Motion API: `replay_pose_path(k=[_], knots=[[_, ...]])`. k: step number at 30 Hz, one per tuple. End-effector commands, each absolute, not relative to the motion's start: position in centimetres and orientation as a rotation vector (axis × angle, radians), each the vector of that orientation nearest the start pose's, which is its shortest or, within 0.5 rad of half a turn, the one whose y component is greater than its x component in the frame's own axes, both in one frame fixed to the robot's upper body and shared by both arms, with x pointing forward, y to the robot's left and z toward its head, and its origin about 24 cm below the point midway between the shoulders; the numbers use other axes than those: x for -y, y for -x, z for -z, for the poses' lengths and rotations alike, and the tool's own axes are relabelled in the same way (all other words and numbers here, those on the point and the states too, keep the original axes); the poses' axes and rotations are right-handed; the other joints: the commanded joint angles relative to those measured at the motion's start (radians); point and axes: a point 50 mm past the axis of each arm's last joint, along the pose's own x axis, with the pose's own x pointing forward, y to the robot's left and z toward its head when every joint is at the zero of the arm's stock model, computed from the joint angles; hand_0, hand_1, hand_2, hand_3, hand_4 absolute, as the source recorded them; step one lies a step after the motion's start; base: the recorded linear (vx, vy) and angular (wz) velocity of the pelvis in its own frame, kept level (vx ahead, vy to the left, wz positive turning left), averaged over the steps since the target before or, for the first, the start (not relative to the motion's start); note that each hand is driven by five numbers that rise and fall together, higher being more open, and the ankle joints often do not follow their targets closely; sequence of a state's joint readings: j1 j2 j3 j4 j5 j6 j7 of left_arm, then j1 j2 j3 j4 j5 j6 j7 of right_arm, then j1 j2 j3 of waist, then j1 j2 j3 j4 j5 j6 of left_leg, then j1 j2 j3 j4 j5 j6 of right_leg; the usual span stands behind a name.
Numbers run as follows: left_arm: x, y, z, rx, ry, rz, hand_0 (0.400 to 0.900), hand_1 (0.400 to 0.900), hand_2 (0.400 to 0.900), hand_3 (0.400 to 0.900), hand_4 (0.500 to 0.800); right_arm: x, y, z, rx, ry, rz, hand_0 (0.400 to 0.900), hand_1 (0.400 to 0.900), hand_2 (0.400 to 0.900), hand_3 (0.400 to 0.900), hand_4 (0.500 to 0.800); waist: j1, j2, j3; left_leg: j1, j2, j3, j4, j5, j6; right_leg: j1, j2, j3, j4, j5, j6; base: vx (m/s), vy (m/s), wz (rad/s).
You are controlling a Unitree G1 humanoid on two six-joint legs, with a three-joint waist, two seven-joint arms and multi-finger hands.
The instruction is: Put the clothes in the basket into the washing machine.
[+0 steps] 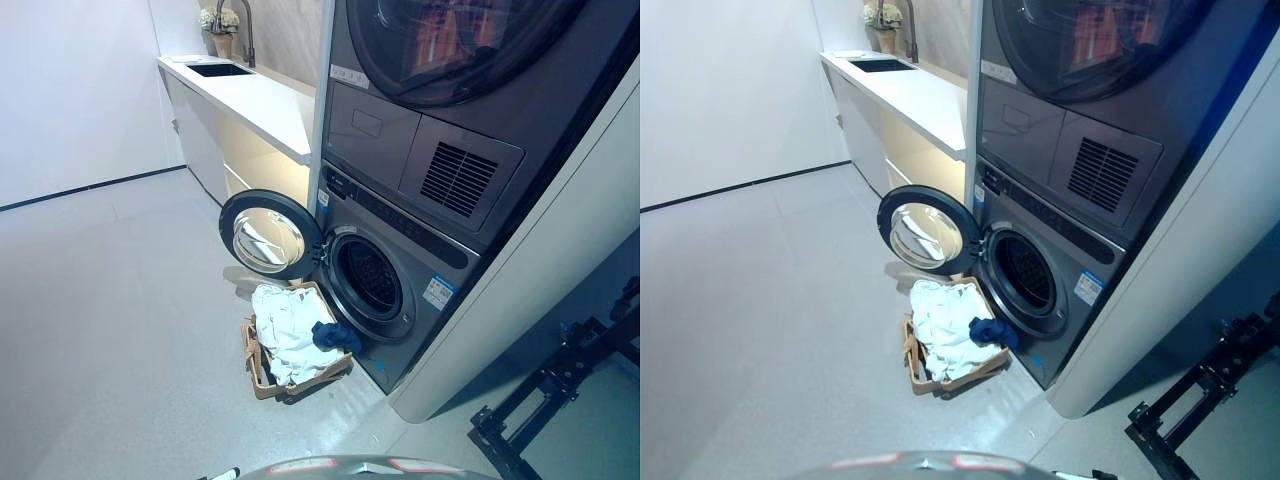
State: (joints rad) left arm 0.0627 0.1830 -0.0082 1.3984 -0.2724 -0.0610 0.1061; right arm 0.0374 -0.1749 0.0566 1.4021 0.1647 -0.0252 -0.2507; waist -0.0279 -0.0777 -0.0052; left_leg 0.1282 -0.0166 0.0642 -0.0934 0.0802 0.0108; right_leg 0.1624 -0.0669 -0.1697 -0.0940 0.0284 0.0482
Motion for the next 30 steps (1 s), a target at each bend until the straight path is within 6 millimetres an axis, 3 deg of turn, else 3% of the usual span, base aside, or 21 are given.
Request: replay_pose_path(k=[1, 24, 30], knots=[[-21.2, -5.3, 17.4, -1.34, -0.019, -0.327, 0.9, 0.9, 0.9, 0.9, 0.8, 25.1, -7.9, 16.1, -1.276, 0.282, 0.42, 0.9, 0.9, 0.9, 0.9, 0.8, 0.005, 0.069, 0.079, 0.087, 0.003, -0.01, 0.006, -0.187, -0.025, 0.039, 0.019, -0.005, 0.007, -0.105, 0.052, 0.0, 0.0, 0.0], [-21.4, -5.6, 17.4, -1.334, -0.015, -0.35, 0.9, 0.9, 0.9, 0.9, 0.8, 25.1, -8.1, 16.0, -1.271, 0.274, 0.427, 0.9, 0.9, 0.9, 0.9, 0.8, 0.005, 0.07, 0.091, 0.082, 0.003, -0.015, 0.006, -0.189, -0.022, 0.036, 0.021, -0.006, 0.007, -0.1, 0.047, 0.0, -0.001, 0.0], [-22.1, -7.3, 16.9, -1.281, -0.017, -0.382, 0.9, 0.9, 0.9, 0.9, 0.8, 25.2, -10.1, 15.5, -1.213, 0.274, 0.426, 0.9, 0.9, 0.9, 0.9, 0.8, 0.006, 0.08, 0.134, 0.016, 0.021, -0.011, 0.038, -0.172, -0.014, -0.127, 0.03, 0.013, 0.211, -0.165, 0.023, -0.09, -0.082, -0.04]])
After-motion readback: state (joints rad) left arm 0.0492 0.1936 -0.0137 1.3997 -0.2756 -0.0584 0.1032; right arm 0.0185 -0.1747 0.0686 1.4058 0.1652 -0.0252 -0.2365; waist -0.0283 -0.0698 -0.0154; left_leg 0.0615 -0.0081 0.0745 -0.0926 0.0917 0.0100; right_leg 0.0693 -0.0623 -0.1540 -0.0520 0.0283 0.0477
